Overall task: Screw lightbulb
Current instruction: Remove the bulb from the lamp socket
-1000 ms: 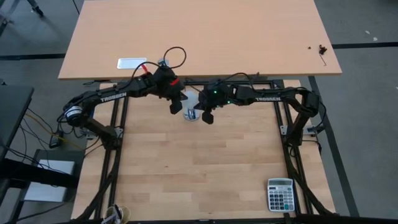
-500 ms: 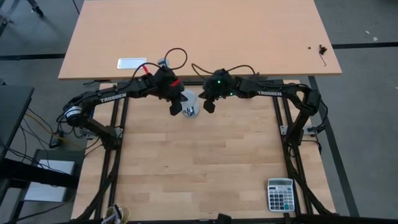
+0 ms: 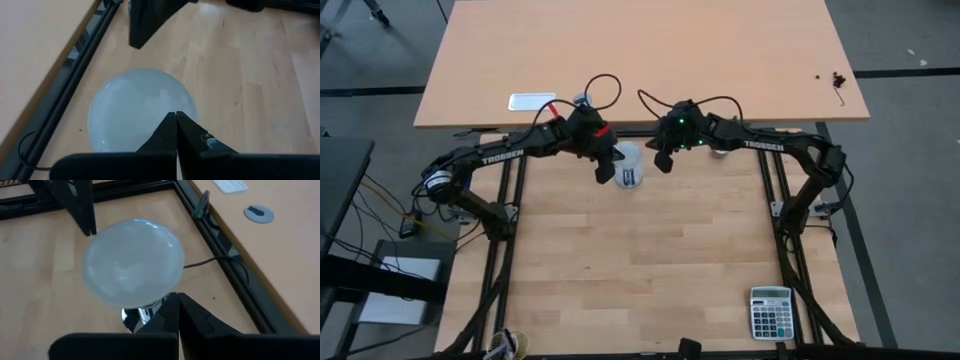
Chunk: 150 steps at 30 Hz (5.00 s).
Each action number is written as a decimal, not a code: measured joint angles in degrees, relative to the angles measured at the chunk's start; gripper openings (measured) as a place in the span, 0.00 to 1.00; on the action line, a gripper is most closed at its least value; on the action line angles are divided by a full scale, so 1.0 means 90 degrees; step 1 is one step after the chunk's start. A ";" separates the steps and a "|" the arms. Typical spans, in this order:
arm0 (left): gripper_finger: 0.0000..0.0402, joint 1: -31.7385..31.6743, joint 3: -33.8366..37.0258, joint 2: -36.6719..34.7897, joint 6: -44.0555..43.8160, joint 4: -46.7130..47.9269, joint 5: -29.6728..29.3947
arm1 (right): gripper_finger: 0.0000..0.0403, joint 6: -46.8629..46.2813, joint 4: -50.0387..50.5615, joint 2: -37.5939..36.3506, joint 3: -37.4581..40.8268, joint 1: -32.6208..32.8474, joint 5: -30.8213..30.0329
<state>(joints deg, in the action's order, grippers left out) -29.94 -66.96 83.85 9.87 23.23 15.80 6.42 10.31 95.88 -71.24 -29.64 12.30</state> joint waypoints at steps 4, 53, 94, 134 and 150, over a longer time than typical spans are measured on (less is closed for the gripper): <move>0.00 -0.0048 0.0000 0.0000 -0.0046 0.0013 0.0035 | 0.02 0.0072 0.0015 -0.0054 0.0000 0.0039 0.0275; 0.00 -0.0056 0.0039 0.0090 -0.0002 0.0075 -0.0217 | 0.03 -0.0090 -0.0324 0.0267 -0.0002 0.0207 -0.0577; 0.00 -0.0029 0.0015 0.0487 -0.0316 -0.0577 -0.0008 | 0.03 -0.0169 -0.0451 0.0478 0.0000 0.0198 -0.0123; 0.00 -0.0391 -0.0243 0.0510 -0.0294 -0.0958 0.0106 | 0.03 0.0133 -0.0453 0.0262 -0.0002 0.0221 0.0192; 0.00 -0.0596 -0.0255 0.0295 -0.0112 -0.0989 0.0101 | 0.03 0.0121 -0.0329 -0.0048 0.0000 0.0286 0.0313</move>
<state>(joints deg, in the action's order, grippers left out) -35.30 -69.25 86.51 8.86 14.33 16.70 7.51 7.35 95.44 -71.24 -27.07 15.11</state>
